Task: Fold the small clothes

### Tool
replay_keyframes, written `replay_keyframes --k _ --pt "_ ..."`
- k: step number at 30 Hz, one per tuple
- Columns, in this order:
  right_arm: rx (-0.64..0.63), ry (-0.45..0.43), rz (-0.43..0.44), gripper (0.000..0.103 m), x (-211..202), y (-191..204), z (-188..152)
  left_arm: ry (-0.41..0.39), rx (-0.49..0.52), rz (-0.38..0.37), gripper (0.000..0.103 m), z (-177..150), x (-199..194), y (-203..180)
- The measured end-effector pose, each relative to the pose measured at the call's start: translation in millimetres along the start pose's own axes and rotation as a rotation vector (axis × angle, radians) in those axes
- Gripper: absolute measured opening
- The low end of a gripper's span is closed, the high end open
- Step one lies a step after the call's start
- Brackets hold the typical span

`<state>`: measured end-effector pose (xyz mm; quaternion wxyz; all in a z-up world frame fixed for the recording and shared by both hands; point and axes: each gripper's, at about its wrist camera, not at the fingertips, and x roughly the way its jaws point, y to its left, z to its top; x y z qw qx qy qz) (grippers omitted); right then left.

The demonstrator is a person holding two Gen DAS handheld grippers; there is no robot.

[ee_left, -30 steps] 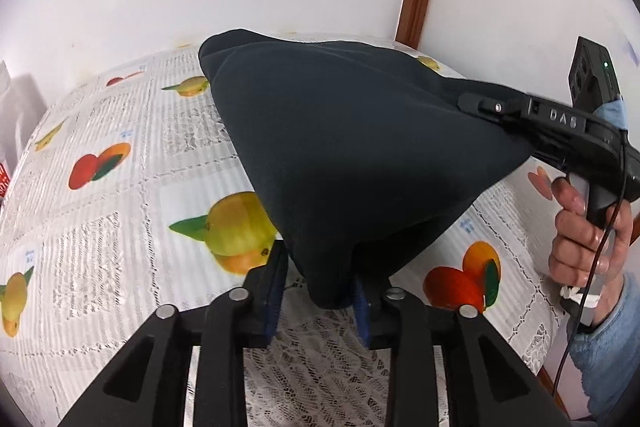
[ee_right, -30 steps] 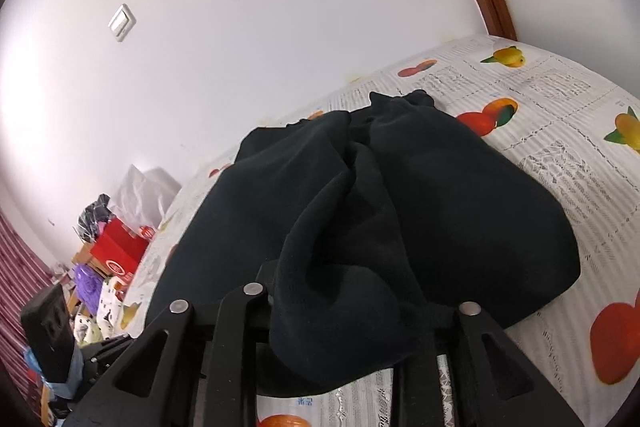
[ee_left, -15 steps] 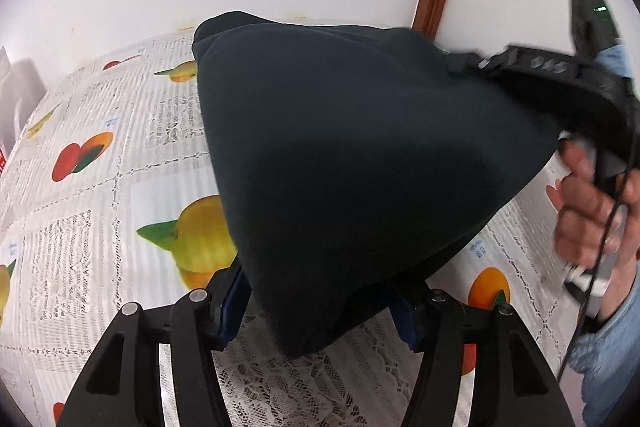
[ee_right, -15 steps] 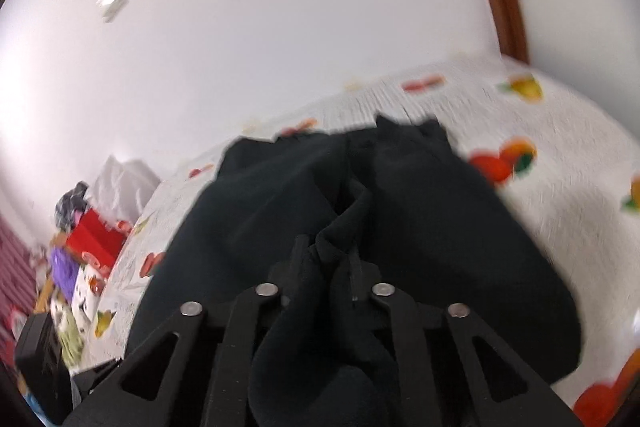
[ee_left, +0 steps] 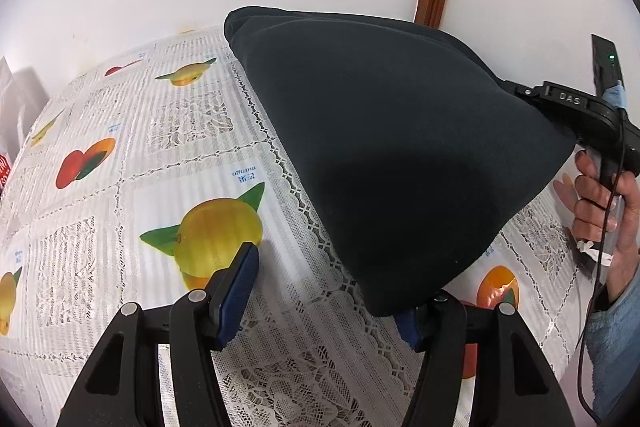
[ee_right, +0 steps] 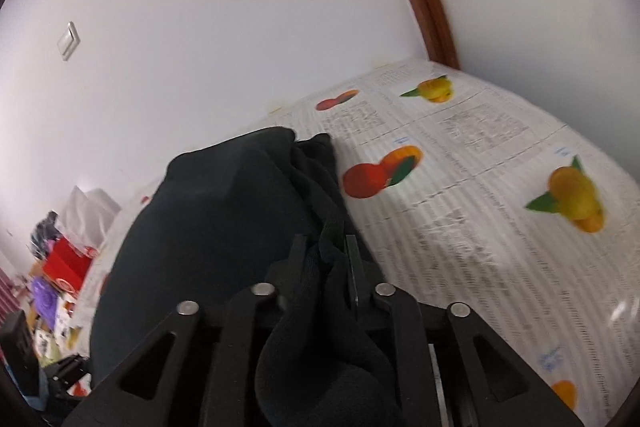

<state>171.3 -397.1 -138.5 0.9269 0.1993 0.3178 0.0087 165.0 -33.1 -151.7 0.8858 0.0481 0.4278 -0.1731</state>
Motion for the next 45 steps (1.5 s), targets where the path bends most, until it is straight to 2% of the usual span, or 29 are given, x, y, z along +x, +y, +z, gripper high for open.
replay_keyframes --k 3,5,7,10,12,15,18,23,25,29,32,34,35,37,39,41,43,45 --pt "-0.057 -0.005 -0.08 0.032 -16.7 -0.6 2.8 0.012 0.008 -0.01 0.06 0.0 -2.1 -0.1" --pt "-0.118 -0.043 -0.154 0.032 -34.0 3.0 4.0 0.01 0.009 -0.021 0.058 -1.2 -8.7 0.8" --pt "-0.172 -0.083 -0.189 0.032 -48.8 6.2 4.7 -0.011 0.009 -0.046 0.058 -5.2 -24.1 -1.3" --pt "-0.241 -0.123 -0.153 0.032 -63.8 18.2 0.3 -0.06 0.005 -0.086 0.058 -8.8 -46.2 -4.7" --pt "-0.286 -0.097 -0.104 0.032 -61.2 23.9 -9.0 -0.099 0.016 -0.075 0.058 -1.7 -56.5 -8.5" --pt "-0.297 -0.032 -0.146 0.032 -45.7 19.7 -23.2 -0.107 0.013 -0.041 0.058 16.7 -54.4 -8.9" --pt "-0.258 0.024 -0.154 0.031 -37.8 5.8 -35.4 -0.082 -0.006 -0.019 0.058 36.5 -34.2 -6.4" --pt "-0.265 0.018 -0.133 0.032 -52.7 9.0 -25.2 0.012 -0.012 -0.033 0.06 35.6 1.4 -8.4" --pt "-0.274 -0.003 -0.118 0.032 -56.0 16.5 -15.8 0.013 0.01 -0.029 0.06 38.0 1.3 -11.4" --pt "-0.299 0.022 -0.052 0.032 -37.5 35.2 -1.2 -0.006 0.0 -0.049 0.06 47.8 -13.0 -8.0" --pt "-0.273 0.105 -0.056 0.031 -3.0 37.1 2.3 -0.018 -0.006 -0.035 0.06 51.2 -18.8 -3.0" --pt "-0.228 0.144 -0.043 0.009 11.0 31.9 2.7 -0.009 -0.012 -0.034 0.061 51.1 -16.0 2.2" --pt "-0.224 0.146 -0.01 0.003 10.9 30.5 2.9 -0.002 -0.017 -0.04 0.063 50.9 -13.9 3.2" --pt "-0.165 0.023 0.064 0.003 -12.5 16.5 9.8 0.015 -0.026 -0.063 0.064 50.6 -9.3 6.6" --pt "-0.095 -0.004 0.127 0.003 -24.6 -1.6 15.0 0.017 -0.03 -0.09 0.065 49.0 -9.0 7.7" --pt "-0.077 0.034 0.102 0.003 -17.9 -6.3 11.0 0.018 -0.029 -0.099 0.065 49.1 -8.4 6.6" --pt "-0.143 0.102 0.033 0.003 -3.0 0.5 1.8 0.013 -0.023 -0.094 0.065 52.0 -7.9 6.0" --pt "-0.158 0.123 0.008 0.004 -1.4 2.3 3.1 0.001 -0.019 -0.087 0.065 53.5 -11.7 7.1"
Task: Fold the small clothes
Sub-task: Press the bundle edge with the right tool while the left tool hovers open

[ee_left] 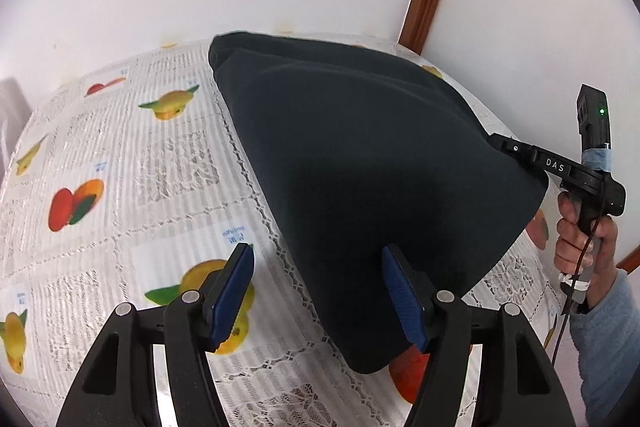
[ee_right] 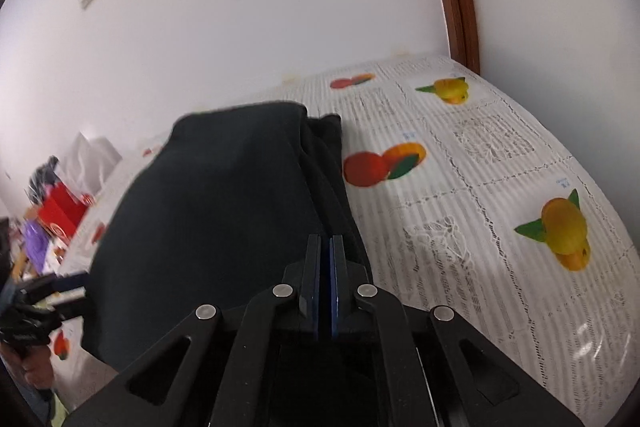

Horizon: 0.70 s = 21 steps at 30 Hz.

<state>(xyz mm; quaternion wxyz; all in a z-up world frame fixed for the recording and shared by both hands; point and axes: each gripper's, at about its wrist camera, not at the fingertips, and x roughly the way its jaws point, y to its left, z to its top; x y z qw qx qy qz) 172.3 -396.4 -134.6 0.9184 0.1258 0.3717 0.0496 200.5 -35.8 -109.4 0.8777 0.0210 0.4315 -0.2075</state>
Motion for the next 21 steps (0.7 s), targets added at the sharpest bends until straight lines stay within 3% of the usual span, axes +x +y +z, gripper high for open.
replay_keyframes --k 5,7,8,9,17,19,20,21 --pt "-0.047 -0.009 -0.059 0.014 -13.9 12.9 35.7 -0.032 -0.008 0.041 0.064 7.2 -9.6 13.7" --pt "-0.081 0.012 -0.063 0.034 -6.2 25.1 59.7 -0.033 -0.023 0.05 0.064 12.9 -8.0 21.4" --pt "-0.101 0.026 -0.063 0.051 2.1 32.7 72.6 -0.031 -0.038 0.053 0.063 16.3 -6.2 25.8" --pt "-0.111 0.038 -0.057 0.055 11.2 37.5 82.9 -0.03 -0.05 0.051 0.063 18.8 -4.6 29.2" --pt "-0.023 0.202 -0.058 0.054 107.5 41.6 122.6 -0.026 -0.072 0.006 0.063 29.8 10.3 37.3" --pt "0.049 0.246 -0.029 0.036 130.5 32.7 123.1 -0.02 -0.07 -0.005 0.064 31.3 14.1 38.2" --pt "0.061 0.262 0.045 0.004 138.3 31.5 125.4 -0.017 -0.069 -0.005 0.066 32.0 15.9 39.3" --pt "0.04 0.242 0.088 0.004 135.8 31.9 128.9 -0.013 -0.069 -0.006 0.066 32.5 16.9 40.5"
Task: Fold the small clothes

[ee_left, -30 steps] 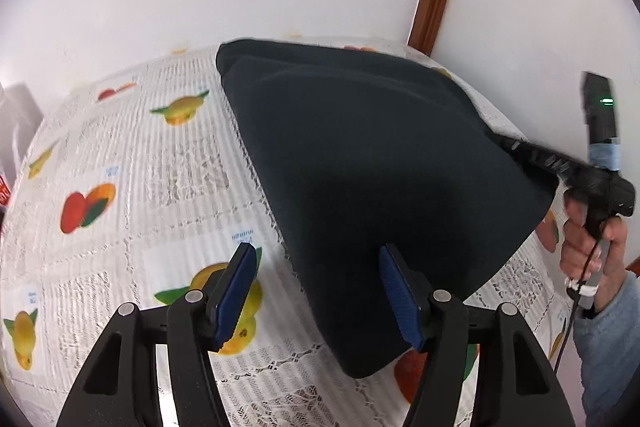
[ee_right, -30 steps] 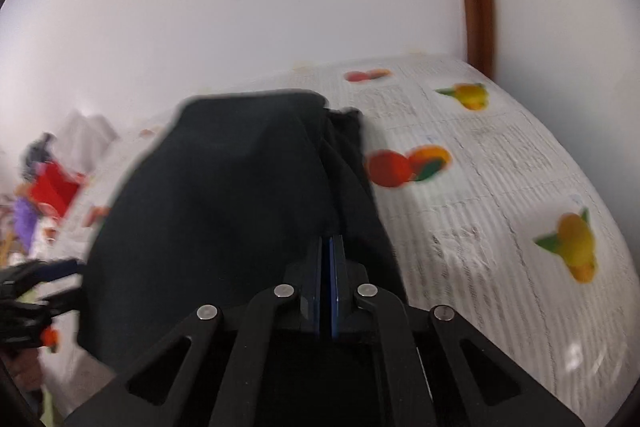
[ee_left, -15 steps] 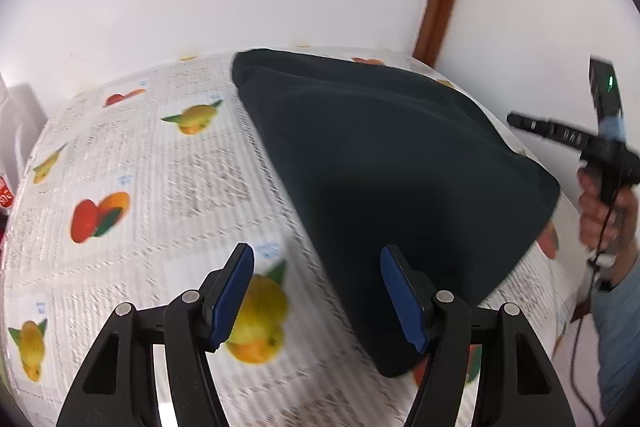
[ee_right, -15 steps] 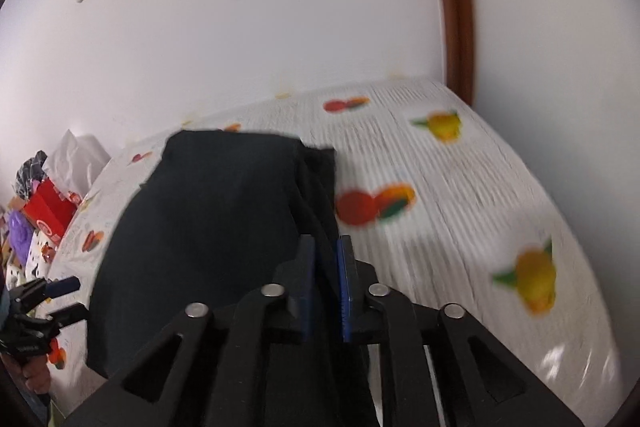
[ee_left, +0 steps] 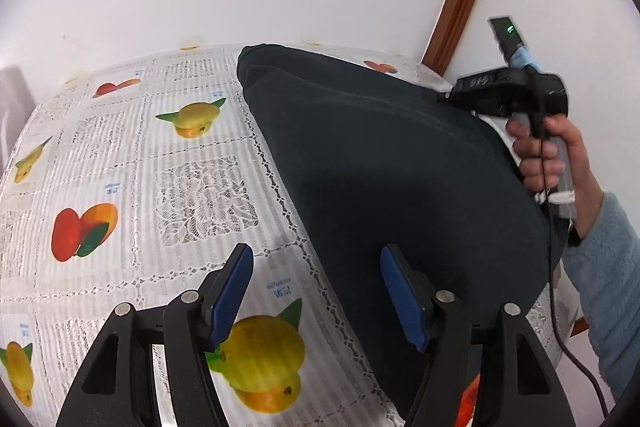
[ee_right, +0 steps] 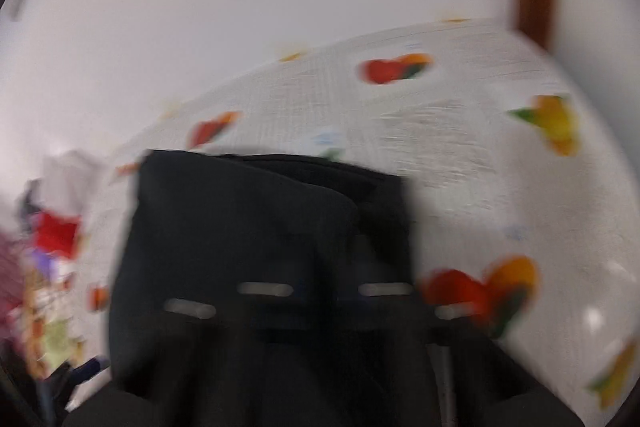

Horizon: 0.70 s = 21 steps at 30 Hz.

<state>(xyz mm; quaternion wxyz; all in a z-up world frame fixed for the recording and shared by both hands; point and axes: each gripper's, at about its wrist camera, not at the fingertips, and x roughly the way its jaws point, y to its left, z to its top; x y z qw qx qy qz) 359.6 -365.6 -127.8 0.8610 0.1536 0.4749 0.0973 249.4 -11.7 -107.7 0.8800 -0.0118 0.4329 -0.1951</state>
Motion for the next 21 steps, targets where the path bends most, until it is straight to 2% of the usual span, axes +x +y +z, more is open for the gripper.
replay_keyframes --k 2,3,5,8,13,15,17,21 --pt "-0.055 -0.132 0.005 0.004 -22.0 -1.1 2.7 0.005 -0.009 -0.009 0.066 -0.2 -0.3 3.2" --pt "-0.043 -0.15 0.02 0.004 -25.7 -5.3 3.3 0.007 -0.009 -0.006 0.066 -0.5 -0.2 3.9" --pt "0.004 -0.108 0.008 0.004 -17.0 -12.0 4.3 0.008 -0.004 0.002 0.066 -0.9 1.5 4.1" --pt "-0.02 -0.046 -0.047 0.008 -7.5 -8.9 2.1 0.012 -0.013 0.004 0.065 -0.4 0.6 4.7" --pt "-0.056 -0.101 -0.11 0.015 -57.7 -8.7 -17.3 0.011 -0.009 0.003 0.064 -8.7 -11.3 3.5" --pt "-0.086 -0.113 -0.123 0.028 -80.2 -8.3 -34.4 0.006 -0.001 -0.007 0.064 -13.6 -15.4 2.1" --pt "-0.102 -0.129 -0.122 0.037 -99.0 -8.9 -54.9 0.0 0.0 -0.017 0.064 -19.5 -20.2 0.8" --pt "-0.124 -0.14 -0.104 0.04 -119.0 -13.4 -97.9 0.005 -0.024 -0.054 0.064 -30.9 -27.3 -1.0"
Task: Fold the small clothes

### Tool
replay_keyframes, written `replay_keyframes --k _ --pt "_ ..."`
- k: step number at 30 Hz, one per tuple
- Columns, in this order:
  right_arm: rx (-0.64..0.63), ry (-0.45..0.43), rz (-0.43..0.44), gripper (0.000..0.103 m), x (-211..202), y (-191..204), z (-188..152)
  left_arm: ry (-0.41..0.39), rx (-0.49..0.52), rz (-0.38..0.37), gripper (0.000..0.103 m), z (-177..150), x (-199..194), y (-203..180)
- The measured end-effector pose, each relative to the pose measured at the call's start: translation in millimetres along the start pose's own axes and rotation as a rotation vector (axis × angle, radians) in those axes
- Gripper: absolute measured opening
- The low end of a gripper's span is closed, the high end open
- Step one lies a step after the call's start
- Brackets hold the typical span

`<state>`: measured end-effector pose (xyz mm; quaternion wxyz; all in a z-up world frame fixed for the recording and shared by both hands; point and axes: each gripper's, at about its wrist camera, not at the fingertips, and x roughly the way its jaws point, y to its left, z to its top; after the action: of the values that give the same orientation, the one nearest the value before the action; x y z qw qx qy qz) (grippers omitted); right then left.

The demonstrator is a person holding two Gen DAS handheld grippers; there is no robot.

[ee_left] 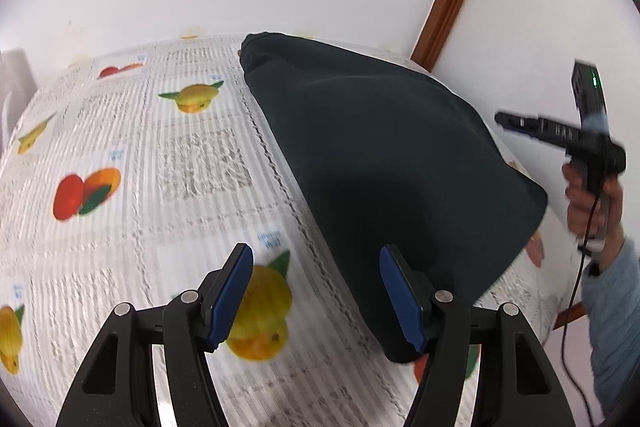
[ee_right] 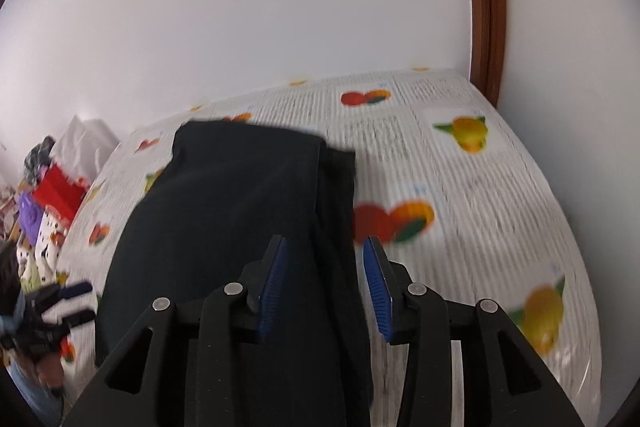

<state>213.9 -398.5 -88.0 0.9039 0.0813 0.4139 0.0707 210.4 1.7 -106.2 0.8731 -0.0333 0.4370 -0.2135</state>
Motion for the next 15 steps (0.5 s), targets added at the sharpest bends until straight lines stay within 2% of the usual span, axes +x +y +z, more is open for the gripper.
replay_keyframes --k 8,15 --pt "0.083 0.043 0.05 0.037 8.1 -11.9 -41.6 0.027 0.003 0.002 0.064 -19.5 -9.6 -14.0" --pt "0.068 -0.029 0.05 0.036 -14.5 -5.2 -54.1 0.044 -0.001 0.014 0.064 -26.0 -11.4 -16.2"
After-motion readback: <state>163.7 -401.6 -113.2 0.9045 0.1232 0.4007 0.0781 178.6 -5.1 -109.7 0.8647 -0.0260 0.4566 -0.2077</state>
